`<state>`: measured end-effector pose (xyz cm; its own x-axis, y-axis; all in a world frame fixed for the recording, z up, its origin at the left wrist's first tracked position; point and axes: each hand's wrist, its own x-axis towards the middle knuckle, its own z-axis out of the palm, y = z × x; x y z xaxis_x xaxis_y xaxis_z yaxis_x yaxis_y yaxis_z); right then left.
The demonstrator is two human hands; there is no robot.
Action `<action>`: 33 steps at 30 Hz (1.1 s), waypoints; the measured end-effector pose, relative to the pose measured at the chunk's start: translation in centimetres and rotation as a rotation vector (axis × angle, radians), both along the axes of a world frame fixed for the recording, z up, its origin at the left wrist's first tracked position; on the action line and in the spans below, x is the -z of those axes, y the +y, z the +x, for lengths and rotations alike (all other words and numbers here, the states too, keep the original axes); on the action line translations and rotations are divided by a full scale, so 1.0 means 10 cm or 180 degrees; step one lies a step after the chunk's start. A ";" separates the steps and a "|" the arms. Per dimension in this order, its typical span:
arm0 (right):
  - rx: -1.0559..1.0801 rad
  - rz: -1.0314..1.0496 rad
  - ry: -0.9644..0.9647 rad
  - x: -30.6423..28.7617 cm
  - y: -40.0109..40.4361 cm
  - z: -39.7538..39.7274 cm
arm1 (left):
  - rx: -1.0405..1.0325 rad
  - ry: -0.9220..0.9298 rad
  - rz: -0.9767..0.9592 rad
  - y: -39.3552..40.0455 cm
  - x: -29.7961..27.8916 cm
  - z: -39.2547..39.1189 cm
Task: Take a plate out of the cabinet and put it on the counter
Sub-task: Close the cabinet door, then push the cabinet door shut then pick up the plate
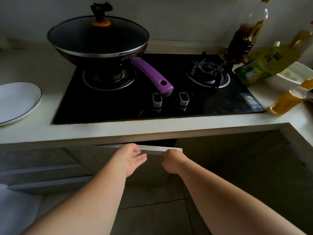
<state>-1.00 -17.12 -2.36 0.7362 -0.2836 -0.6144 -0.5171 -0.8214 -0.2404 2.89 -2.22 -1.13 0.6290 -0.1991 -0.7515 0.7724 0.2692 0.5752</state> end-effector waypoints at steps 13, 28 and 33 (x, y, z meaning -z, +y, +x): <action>0.0167 0.0044 0.0018 0.07 -0.02 0.30 | 0.0328 -0.0264 0.0368 0.40 -0.07 0.17; -0.0496 0.1220 0.0127 -1.04 1.25 0.72 | -0.0703 -0.0831 0.1251 2.09 -0.94 0.49; -0.0539 0.1479 -0.0394 -1.34 1.97 1.12 | -0.1196 -0.1191 0.1960 2.78 -1.05 0.87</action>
<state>10.22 2.62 11.08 0.8234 0.1284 -0.5527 -0.3307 -0.6830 -0.6513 11.59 25.54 9.36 0.8029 0.4560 -0.3840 0.4204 0.0234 0.9070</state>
